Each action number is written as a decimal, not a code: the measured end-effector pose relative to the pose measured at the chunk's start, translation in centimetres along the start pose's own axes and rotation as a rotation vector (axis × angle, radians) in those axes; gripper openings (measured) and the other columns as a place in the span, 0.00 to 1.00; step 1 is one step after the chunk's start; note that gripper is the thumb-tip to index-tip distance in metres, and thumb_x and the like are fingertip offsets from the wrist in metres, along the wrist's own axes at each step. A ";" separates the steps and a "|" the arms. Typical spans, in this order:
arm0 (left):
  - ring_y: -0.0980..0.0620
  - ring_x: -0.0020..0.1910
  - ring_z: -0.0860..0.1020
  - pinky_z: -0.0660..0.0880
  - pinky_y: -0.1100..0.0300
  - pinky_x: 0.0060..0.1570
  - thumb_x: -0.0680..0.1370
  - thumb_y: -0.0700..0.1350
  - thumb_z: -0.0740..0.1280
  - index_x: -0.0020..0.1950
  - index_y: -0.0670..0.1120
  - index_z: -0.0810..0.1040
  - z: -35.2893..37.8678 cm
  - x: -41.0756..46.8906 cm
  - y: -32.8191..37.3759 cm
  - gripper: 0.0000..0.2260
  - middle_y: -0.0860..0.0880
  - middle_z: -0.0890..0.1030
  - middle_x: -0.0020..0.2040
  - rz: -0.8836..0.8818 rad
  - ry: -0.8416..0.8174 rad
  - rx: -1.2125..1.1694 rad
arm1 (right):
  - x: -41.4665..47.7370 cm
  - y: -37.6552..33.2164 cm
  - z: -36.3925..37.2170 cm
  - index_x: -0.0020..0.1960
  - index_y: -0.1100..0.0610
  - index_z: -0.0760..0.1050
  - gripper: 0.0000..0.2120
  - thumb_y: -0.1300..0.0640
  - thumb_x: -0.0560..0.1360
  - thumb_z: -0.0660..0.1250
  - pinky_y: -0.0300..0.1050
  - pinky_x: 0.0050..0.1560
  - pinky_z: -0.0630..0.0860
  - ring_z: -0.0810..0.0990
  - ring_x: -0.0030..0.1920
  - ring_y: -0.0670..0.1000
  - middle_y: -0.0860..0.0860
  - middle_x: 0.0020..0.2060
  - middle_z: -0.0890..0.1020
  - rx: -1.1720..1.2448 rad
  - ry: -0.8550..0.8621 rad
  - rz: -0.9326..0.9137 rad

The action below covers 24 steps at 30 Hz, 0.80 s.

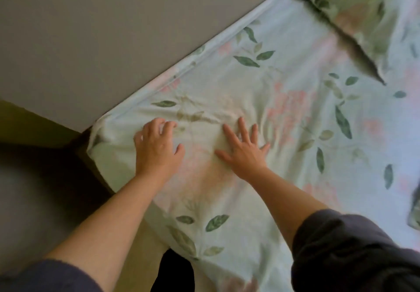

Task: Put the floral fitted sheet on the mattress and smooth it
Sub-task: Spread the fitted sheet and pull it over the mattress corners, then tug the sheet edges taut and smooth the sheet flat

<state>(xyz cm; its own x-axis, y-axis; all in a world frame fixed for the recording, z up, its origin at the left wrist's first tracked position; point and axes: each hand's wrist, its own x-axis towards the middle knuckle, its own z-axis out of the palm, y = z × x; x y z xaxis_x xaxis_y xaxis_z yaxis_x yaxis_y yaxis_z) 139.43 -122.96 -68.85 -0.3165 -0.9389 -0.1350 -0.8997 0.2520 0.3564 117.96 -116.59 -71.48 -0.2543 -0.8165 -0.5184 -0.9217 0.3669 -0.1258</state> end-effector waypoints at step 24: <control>0.34 0.72 0.30 0.40 0.22 0.59 0.64 0.71 0.66 0.74 0.62 0.34 26.2 -32.7 45.0 0.51 0.42 0.27 0.74 1.090 -0.622 0.630 | -42.9 45.5 21.5 0.73 0.32 0.37 0.40 0.23 0.68 0.51 0.81 0.62 0.49 0.34 0.75 0.60 0.39 0.74 0.32 0.596 0.054 1.070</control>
<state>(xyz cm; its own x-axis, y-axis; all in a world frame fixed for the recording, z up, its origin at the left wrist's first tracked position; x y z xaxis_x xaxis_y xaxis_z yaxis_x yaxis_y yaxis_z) 101.43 -74.80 -72.64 -0.8637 0.0081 -0.5040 -0.0486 0.9939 0.0993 93.19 -55.26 -73.15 -0.8259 0.0098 -0.5637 0.0342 0.9989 -0.0327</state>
